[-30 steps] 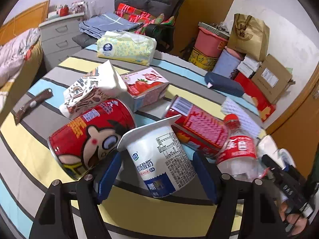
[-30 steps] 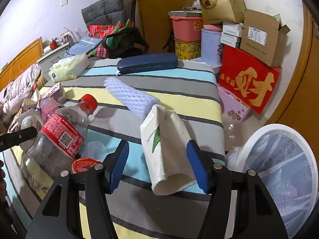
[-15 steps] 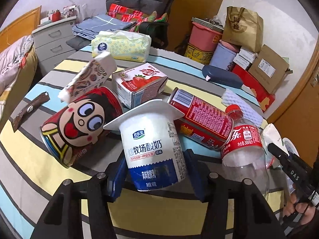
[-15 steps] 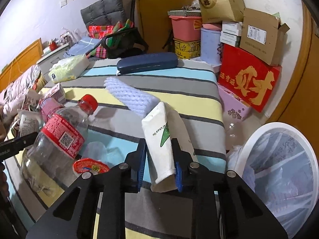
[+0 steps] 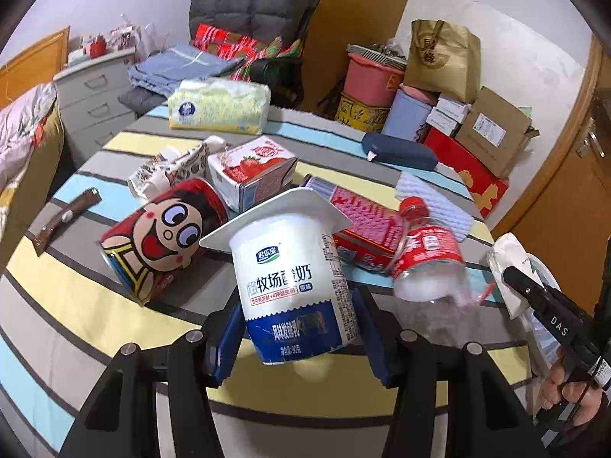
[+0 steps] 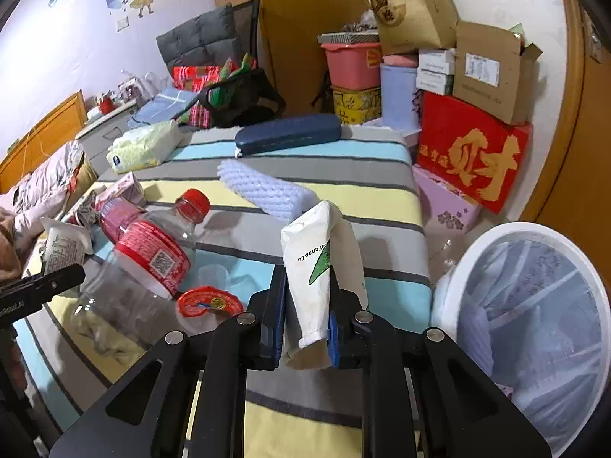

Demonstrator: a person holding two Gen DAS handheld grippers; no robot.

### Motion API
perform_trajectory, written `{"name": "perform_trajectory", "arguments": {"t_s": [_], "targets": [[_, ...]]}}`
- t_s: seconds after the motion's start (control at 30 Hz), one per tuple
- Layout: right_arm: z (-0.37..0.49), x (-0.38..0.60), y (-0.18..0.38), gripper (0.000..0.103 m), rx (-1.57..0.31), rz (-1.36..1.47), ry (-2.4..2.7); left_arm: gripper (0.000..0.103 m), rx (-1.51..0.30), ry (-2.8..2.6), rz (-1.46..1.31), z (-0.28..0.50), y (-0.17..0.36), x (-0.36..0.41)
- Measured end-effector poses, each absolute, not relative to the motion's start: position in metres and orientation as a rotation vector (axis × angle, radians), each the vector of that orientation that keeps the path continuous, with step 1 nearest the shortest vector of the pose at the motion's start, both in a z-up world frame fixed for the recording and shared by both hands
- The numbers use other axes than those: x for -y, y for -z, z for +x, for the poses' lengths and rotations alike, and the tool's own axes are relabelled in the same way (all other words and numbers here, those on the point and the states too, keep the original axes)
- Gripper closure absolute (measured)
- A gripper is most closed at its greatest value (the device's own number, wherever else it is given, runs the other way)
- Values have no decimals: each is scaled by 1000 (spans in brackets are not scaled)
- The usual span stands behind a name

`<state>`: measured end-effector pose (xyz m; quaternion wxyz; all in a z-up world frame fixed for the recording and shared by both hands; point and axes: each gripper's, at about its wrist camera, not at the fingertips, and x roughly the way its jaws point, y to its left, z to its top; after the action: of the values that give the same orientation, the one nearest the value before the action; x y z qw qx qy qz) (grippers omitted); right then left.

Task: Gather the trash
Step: 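Carry the paper bag and yogurt cup to the bin and release them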

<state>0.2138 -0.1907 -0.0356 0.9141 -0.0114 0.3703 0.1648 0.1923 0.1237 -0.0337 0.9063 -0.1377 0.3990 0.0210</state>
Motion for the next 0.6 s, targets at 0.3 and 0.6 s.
{"name": "perform_trajectory", "arguments": {"t_s": [0.3,0.6], "targets": [[196,194,25,85,-723,17,-343,48,-780,1,-254,171,10,-107],[173,205,10,85,-668,62,-333,48,-741,73,-211,154,-13,-77]]}}
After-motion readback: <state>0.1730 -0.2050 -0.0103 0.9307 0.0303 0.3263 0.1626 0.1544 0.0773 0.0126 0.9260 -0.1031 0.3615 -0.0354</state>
